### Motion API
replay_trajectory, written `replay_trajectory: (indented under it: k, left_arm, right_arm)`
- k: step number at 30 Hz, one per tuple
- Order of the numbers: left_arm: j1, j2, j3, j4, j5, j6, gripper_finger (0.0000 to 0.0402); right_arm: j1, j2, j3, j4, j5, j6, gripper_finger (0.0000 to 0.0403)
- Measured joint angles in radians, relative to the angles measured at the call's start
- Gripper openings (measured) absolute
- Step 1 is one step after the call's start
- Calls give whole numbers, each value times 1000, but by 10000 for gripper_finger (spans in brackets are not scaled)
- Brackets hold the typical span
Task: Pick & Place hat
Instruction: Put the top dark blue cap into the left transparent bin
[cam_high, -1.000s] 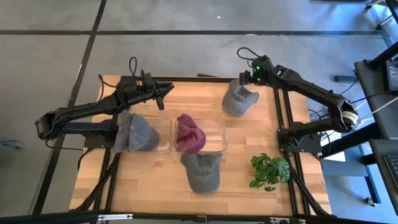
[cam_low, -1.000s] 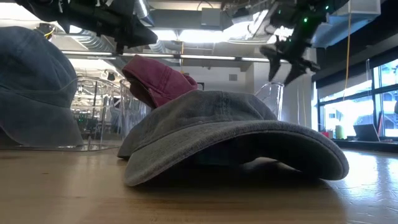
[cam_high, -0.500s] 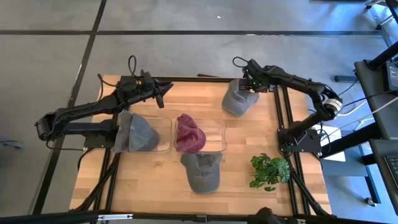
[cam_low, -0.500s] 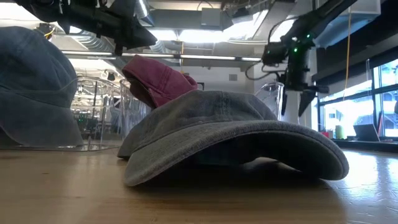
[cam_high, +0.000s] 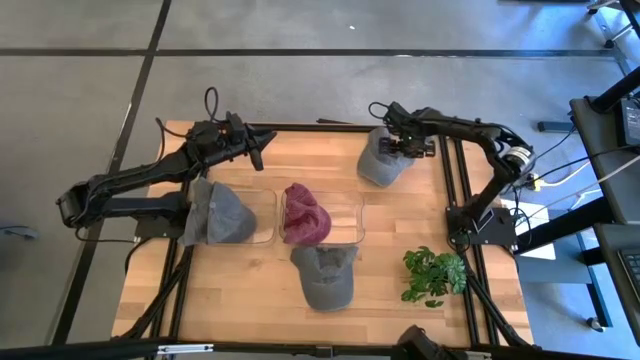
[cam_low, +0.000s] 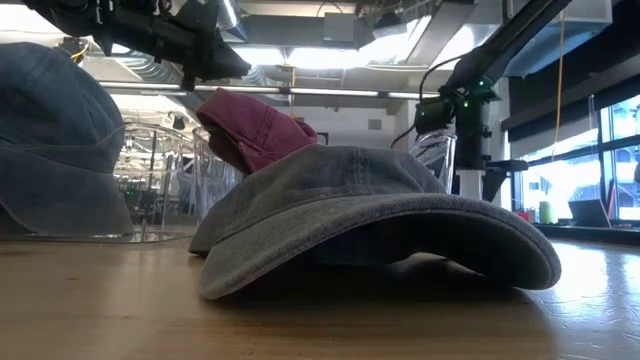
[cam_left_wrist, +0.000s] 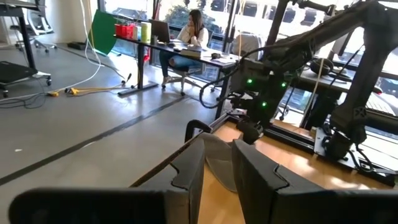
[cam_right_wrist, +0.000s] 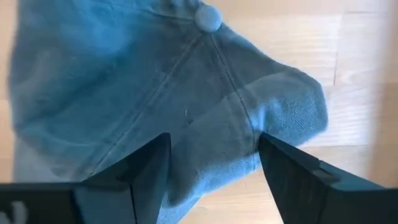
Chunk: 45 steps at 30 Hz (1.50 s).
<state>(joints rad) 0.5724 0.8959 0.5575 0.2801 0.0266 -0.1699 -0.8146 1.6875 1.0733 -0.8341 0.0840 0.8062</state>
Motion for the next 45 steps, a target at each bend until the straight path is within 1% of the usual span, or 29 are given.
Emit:
replay_trajectory:
  k: [3, 5, 8, 12, 13, 18, 22, 30, 34, 42, 45]
  left_arm:
    - [0, 0, 0, -7, 0, 0, 79]
    - [0, 0, 0, -16, 0, 0, 79]
    - [0, 0, 0, -24, 0, 0, 79]
    - [0, 0, 0, -37, 0, 0, 79]
    - [0, 0, 0, -42, 0, 0, 79]
    - [0, 0, 0, -55, 0, 0, 79]
    - [-1, 0, 0, -56, 0, 2, 79]
    - [-1, 10, 0, -52, -4, 35, 79]
    - [-1, 32, 1, -52, -7, 35, 79]
    - [-1, 105, 0, -51, -3, 10, 79]
    - [-3, 135, 0, -36, 13, -64, 79]
  right_arm:
    - [-2, 24, 0, 0, -15, -15, 225]
    - [-2, 35, 0, 0, -20, -28, 194]
    - [-2, 42, 0, 6, -22, -55, 131]
    - [-2, 39, 0, 20, -4, -130, 29]
    - [-1, 39, 0, 26, 7, -150, 18]
    - [1, 39, 0, 75, 50, -189, 30]
    - [29, 39, 0, 142, 122, -293, 12]
    - [75, 38, 0, 344, 235, -429, 12]
    - [74, 38, 0, 376, 235, -450, 12]
    - [68, 38, 0, 372, 236, -489, 12]
    - [68, 37, 0, 384, 218, -515, 12]
